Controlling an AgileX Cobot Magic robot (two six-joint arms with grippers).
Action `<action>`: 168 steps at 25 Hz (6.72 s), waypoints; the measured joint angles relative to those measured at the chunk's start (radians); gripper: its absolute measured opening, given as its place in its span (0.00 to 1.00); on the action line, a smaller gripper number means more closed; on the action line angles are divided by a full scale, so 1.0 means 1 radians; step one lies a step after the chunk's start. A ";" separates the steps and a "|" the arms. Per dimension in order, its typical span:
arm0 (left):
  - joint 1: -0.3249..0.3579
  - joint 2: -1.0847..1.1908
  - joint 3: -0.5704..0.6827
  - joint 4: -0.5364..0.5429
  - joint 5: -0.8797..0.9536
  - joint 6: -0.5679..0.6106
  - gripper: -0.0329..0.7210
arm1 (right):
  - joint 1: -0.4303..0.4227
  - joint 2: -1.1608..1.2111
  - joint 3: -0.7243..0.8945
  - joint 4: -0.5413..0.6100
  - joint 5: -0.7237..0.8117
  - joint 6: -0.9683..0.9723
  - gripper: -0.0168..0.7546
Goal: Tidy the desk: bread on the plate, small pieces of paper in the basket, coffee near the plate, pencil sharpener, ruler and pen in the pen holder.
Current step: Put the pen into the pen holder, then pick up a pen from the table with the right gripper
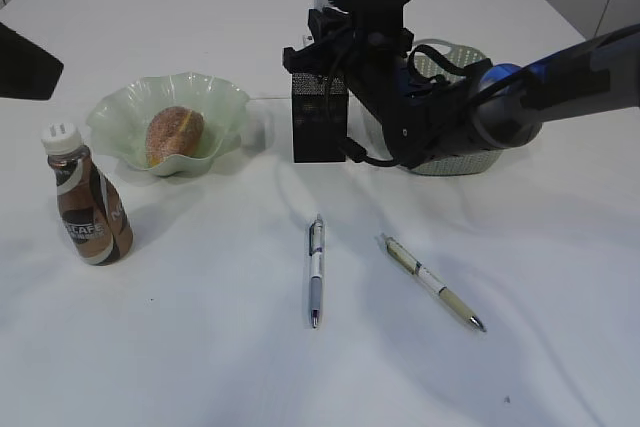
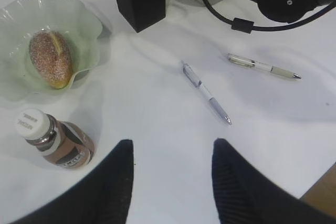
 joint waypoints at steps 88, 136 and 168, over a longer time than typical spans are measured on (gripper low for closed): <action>0.000 0.000 0.000 -0.009 -0.009 0.000 0.49 | 0.000 -0.356 -0.004 -0.120 1.932 -0.084 0.46; 0.000 0.000 0.000 -0.009 -0.010 0.000 0.49 | 0.000 -0.068 -0.125 -0.122 1.836 -0.098 0.45; 0.000 0.000 0.000 0.000 -0.018 0.000 0.49 | -0.004 -0.028 -0.133 -0.122 1.795 -0.115 0.45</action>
